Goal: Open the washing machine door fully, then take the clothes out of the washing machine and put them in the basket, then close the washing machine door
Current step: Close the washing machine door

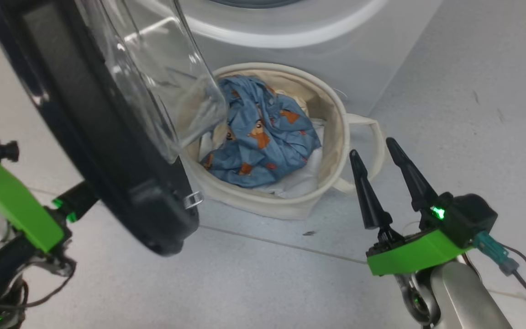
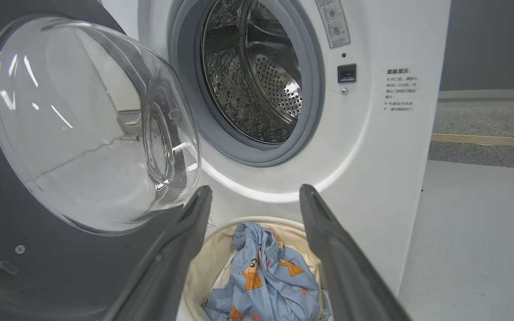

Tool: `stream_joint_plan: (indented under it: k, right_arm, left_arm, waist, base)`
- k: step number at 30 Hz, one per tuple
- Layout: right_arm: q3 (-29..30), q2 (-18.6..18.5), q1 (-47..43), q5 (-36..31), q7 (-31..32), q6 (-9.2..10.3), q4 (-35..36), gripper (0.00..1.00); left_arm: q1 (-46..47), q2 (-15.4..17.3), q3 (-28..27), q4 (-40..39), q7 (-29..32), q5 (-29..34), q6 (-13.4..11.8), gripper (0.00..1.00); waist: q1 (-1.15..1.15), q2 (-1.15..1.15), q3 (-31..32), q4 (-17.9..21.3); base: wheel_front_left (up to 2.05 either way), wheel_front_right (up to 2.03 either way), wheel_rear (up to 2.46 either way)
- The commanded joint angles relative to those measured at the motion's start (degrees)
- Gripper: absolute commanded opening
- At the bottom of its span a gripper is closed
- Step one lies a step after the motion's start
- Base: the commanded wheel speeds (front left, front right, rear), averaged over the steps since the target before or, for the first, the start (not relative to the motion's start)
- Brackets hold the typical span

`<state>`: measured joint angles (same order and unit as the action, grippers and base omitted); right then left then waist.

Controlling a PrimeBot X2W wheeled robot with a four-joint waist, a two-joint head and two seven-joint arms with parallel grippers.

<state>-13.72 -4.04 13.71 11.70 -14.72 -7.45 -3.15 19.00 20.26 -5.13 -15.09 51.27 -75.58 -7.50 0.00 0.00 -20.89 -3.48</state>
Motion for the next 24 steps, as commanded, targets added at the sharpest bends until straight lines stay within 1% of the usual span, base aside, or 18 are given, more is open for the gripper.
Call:
stream_joint_plan:
  k: [1, 4, 9, 17, 24]
  right_arm:
    - [-1.0, 1.0, 1.5, 0.6, -0.3, -0.03, 1.8, 1.0]
    - [-0.7, 1.1, 1.9, 1.2, -0.3, -0.03, 2.0, 1.0]
    - [-0.6, 1.1, 2.2, 2.7, -0.3, -0.03, 2.1, 1.0]
    - [-0.5, 1.1, 2.9, 4.9, -0.3, -0.03, 2.1, 1.0]
    - [-0.4, 1.2, 3.0, 6.3, -0.3, -0.03, 1.8, 1.0]
  left_arm:
    - [2.5, 1.1, -1.2, -2.5, -0.6, 1.2, 1.0, 0.0]
    - [3.5, 0.3, 0.7, -2.1, -1.6, 2.7, 1.7, 0.0]
    - [5.9, -1.8, 2.4, 0.3, -5.0, 5.4, 3.2, 0.0]
    - [10.9, -5.4, 5.4, 7.9, -11.6, 9.6, 7.5, 0.0]
    - [16.0, -8.2, 7.6, 14.4, -15.4, 11.6, 10.2, 0.0]
  waist:
    - [0.0, 0.0, -0.8, 1.6]
    - [0.0, 0.0, -1.2, 3.3]
    - [0.0, 0.0, -1.6, 6.1]
    - [0.0, 0.0, -2.1, 10.4]
    - [0.0, 0.0, -2.5, 12.8]
  base:
    - [0.0, 0.0, 0.0]
    - [0.0, 0.0, 0.0]
    - [0.0, 0.0, 0.0]
    - [0.0, 0.0, 0.0]
    - [0.0, 0.0, 0.0]
